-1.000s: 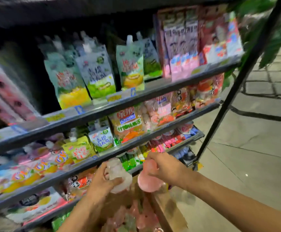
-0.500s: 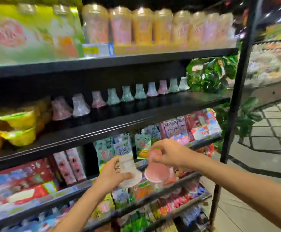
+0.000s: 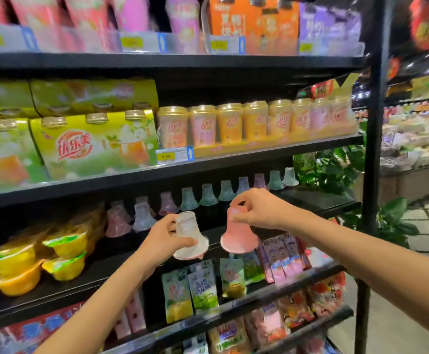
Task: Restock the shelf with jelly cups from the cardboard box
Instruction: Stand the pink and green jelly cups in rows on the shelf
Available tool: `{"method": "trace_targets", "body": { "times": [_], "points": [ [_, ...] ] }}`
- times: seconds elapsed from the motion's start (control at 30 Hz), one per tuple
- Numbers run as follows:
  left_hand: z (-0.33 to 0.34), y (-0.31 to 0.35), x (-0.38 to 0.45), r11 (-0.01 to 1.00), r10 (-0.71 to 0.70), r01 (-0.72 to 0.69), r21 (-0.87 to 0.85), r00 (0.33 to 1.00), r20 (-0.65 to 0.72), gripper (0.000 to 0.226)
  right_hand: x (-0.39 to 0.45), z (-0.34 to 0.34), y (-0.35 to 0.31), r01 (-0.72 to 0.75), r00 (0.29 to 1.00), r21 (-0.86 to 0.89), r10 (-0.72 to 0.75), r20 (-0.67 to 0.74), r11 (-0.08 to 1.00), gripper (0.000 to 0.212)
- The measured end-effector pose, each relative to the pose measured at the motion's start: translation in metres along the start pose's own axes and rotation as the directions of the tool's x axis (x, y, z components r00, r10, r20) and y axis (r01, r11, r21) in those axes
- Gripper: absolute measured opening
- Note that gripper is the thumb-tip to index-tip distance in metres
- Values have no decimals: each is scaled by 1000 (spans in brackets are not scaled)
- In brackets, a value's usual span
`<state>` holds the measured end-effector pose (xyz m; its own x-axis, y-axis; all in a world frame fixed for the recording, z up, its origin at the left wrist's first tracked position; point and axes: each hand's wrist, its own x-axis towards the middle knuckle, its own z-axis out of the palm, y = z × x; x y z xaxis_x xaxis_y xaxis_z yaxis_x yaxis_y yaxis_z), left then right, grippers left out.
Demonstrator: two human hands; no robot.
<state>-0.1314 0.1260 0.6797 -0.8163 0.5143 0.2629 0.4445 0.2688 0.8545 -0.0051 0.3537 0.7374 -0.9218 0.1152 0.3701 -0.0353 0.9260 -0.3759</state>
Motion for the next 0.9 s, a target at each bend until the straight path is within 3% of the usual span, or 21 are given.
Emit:
{"method": "trace_targets", "body": {
  "times": [0.33,0.57,0.9],
  "points": [
    [-14,-23,31,1000,-13,14,14,999,-44,48,44,36,-3,-64,998,67,66,-22,996,45],
    [-22,-52,58,995,-43,50,81,995,-87,44,81,80,-8,-110,993,-7,110,-40,994,41],
    [-16,-77,80,992,-75,85,91,991,-111,49,116,100,2,-162,987,-1,162,23,987,47]
  ]
}}
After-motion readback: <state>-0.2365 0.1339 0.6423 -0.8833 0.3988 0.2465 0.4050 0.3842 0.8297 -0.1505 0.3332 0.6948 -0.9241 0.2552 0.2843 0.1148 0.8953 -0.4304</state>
